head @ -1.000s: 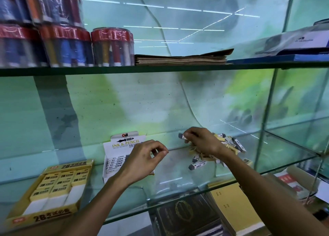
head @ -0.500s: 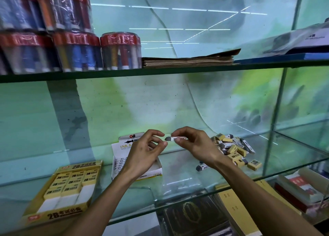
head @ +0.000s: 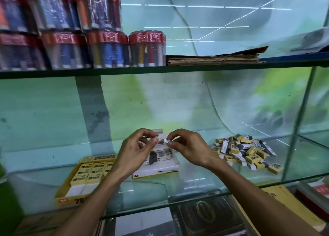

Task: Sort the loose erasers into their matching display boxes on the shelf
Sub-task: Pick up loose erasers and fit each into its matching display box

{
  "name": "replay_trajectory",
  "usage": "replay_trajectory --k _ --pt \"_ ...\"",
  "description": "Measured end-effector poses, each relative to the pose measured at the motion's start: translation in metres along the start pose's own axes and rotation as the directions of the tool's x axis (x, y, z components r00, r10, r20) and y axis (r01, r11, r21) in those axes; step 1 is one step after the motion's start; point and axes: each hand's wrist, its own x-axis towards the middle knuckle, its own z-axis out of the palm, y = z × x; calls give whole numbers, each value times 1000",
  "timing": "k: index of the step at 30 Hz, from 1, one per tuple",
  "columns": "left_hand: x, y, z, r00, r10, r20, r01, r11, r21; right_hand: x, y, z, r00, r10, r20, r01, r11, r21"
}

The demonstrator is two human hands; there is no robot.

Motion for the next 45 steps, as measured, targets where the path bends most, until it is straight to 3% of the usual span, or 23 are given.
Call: replay_trajectory --k 4,7,11,16,23,28,36,40,45 --pt "-4 -7 -27 992 -60 -109 59 998 -18 14 -6 16 985 -54 163 99 956 -278" --pt "-7 -8 -36 988 -69 -136 67 998 -19 24 -3 26 961 23 274 106 889 -445" --pt "-13 -10 -40 988 -70 -140 70 998 -5 30 5 32 940 123 318 78 831 -551" --pt "-16 -11 -42 989 -58 -132 59 998 -1 33 10 35 941 153 301 54 812 -581" --pt "-17 -5 -33 996 -20 -92 19 1000 -13 31 14 24 946 144 292 23 866 -500" --pt "-16 3 -13 1000 7 -5 -7 1000 -26 14 24 -23 981 91 170 -7 897 -442" --pt "-14 22 63 974 94 207 -99 995 11 -30 52 -91 968 223 -112 -250 888 -386" --pt "-15 28 108 926 135 354 -175 981 84 -42 62 -107 950 263 -166 -309 864 -398" --pt "-5 33 148 893 71 444 -172 966 191 -51 68 -117 939 299 -172 -344 843 -414"
